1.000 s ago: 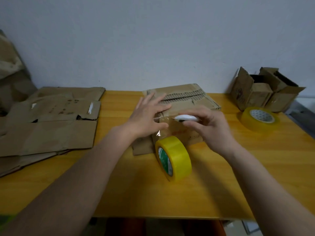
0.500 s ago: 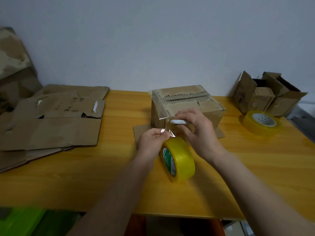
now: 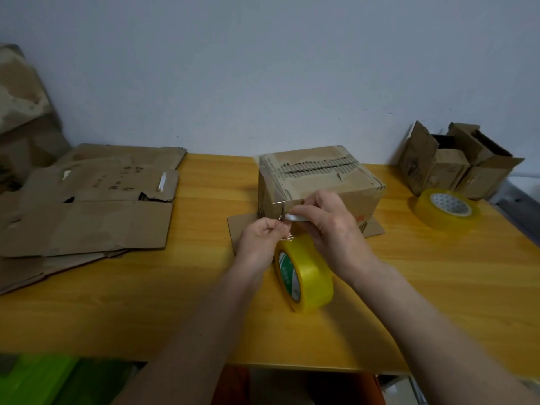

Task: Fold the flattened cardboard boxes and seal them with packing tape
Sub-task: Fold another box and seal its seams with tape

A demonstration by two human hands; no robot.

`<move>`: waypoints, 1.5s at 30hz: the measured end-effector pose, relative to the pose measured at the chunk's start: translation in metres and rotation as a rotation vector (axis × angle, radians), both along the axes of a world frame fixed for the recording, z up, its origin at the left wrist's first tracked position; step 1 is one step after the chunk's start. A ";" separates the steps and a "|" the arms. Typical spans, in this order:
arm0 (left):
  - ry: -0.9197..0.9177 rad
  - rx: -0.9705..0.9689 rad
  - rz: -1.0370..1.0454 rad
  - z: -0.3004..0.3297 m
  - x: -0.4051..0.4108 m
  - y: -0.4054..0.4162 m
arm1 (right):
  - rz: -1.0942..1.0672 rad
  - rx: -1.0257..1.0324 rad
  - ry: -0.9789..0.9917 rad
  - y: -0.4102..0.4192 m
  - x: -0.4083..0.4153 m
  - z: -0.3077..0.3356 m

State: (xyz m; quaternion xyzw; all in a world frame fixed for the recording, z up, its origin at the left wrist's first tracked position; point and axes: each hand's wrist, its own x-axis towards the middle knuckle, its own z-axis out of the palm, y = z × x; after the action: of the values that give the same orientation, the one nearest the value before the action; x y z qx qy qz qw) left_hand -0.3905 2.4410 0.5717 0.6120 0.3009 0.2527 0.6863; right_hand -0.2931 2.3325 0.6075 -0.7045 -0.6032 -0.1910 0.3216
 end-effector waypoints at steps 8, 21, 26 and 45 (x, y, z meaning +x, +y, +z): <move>-0.011 0.006 -0.021 -0.001 0.000 0.000 | 0.001 -0.023 -0.038 0.000 -0.002 -0.001; 0.000 0.032 -0.049 0.000 -0.003 0.004 | -0.065 0.008 -0.089 -0.016 0.020 -0.002; 0.010 0.036 -0.052 0.002 -0.003 0.003 | -0.137 0.018 -0.130 -0.023 0.030 -0.006; 0.042 -0.038 -0.030 0.004 -0.001 -0.001 | -0.197 -0.022 -0.057 -0.011 0.013 0.008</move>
State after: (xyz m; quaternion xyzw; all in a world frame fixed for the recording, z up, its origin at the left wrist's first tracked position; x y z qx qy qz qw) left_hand -0.3917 2.4402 0.5761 0.6086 0.3110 0.2237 0.6949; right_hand -0.2804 2.3216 0.6158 -0.7581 -0.5421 -0.2349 0.2762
